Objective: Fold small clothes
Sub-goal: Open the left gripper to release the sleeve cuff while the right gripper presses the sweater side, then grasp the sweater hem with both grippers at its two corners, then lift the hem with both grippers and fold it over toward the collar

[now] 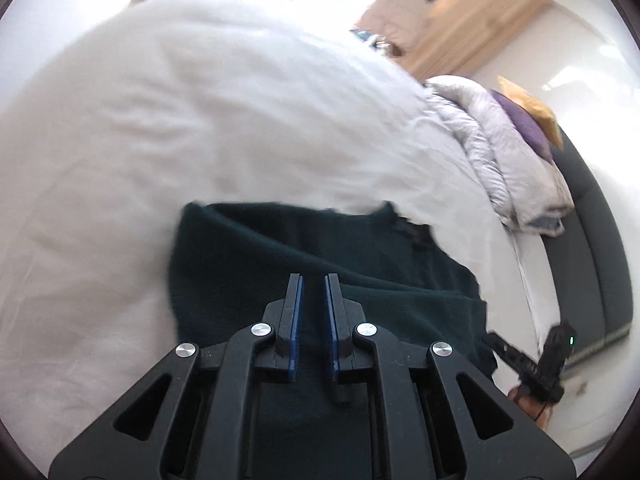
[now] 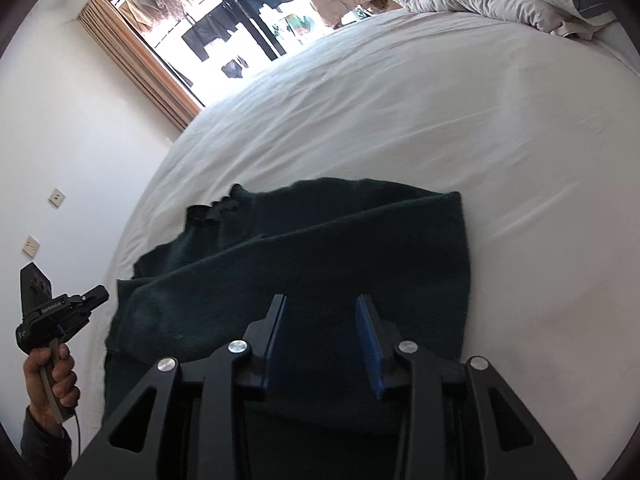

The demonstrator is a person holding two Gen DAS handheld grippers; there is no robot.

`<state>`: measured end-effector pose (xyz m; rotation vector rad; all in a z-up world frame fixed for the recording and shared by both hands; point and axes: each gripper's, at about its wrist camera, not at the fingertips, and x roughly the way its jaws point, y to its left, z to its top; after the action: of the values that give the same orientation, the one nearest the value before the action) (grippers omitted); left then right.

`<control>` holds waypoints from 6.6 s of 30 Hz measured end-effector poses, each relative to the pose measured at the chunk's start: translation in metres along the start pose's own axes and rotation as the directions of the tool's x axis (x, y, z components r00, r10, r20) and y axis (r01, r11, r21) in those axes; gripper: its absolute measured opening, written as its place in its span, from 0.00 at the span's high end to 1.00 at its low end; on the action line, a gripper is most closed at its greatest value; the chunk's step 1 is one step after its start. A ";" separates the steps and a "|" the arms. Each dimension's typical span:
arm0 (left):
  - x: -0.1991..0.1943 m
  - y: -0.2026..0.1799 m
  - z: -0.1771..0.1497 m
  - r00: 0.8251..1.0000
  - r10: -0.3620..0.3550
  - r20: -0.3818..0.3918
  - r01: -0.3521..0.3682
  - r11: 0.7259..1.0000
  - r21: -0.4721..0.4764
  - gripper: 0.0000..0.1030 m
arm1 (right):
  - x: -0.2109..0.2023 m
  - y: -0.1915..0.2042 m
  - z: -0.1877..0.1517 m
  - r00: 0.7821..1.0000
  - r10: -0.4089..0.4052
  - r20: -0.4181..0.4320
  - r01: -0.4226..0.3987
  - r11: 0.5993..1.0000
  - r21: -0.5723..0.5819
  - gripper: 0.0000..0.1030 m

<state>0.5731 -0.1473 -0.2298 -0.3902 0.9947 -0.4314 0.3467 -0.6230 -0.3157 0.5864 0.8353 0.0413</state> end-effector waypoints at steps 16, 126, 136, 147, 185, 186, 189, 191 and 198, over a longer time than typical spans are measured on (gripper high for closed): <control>0.053 -0.013 -0.052 0.990 -0.095 -0.103 0.095 0.995 -0.006 0.90 | -0.037 -0.103 -0.024 0.996 0.083 -0.024 -0.072 0.954 0.290 0.66; -0.224 -0.033 -0.360 0.892 0.184 0.414 -0.451 0.434 0.780 0.91 | -0.202 0.038 -0.389 0.888 -0.277 0.368 0.329 -0.178 -0.927 0.53; -0.226 -0.030 -0.352 0.894 0.186 0.408 -0.446 0.463 0.766 0.91 | -0.196 0.054 -0.374 0.903 -0.307 0.301 0.313 -0.009 -0.950 0.96; -0.245 -0.039 -0.292 0.884 0.151 0.441 -0.431 0.628 0.648 0.91 | -0.233 0.085 -0.257 0.928 -0.201 0.314 0.370 0.384 -0.846 0.97; -0.088 0.077 -0.061 0.988 -0.064 -0.141 0.091 0.978 0.189 0.28 | -0.094 0.058 -0.100 0.942 -0.271 0.198 0.319 0.541 -0.778 0.97; -0.079 0.077 -0.058 0.985 -0.045 -0.168 0.077 0.979 0.187 0.30 | -0.094 0.059 -0.101 0.942 -0.271 0.198 0.319 0.541 -0.778 0.97; -0.068 0.072 -0.056 0.983 -0.029 -0.181 0.070 0.972 0.225 0.49 | -0.092 0.058 -0.103 0.942 -0.276 0.192 0.318 0.544 -0.777 0.97; -0.066 0.069 -0.055 0.985 -0.023 -0.170 0.063 0.970 0.235 0.65 | -0.091 0.058 -0.103 0.941 -0.281 0.189 0.319 0.544 -0.776 0.97; -0.067 0.059 -0.065 0.989 0.015 -0.148 0.032 0.949 0.314 0.84 | -0.090 0.060 -0.104 0.939 -0.286 0.191 0.324 0.550 -0.770 0.97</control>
<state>0.4953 -0.0706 -0.2430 -0.0736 1.0479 -0.6245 0.2229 -0.5461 -0.2779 -0.4279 0.7707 0.0755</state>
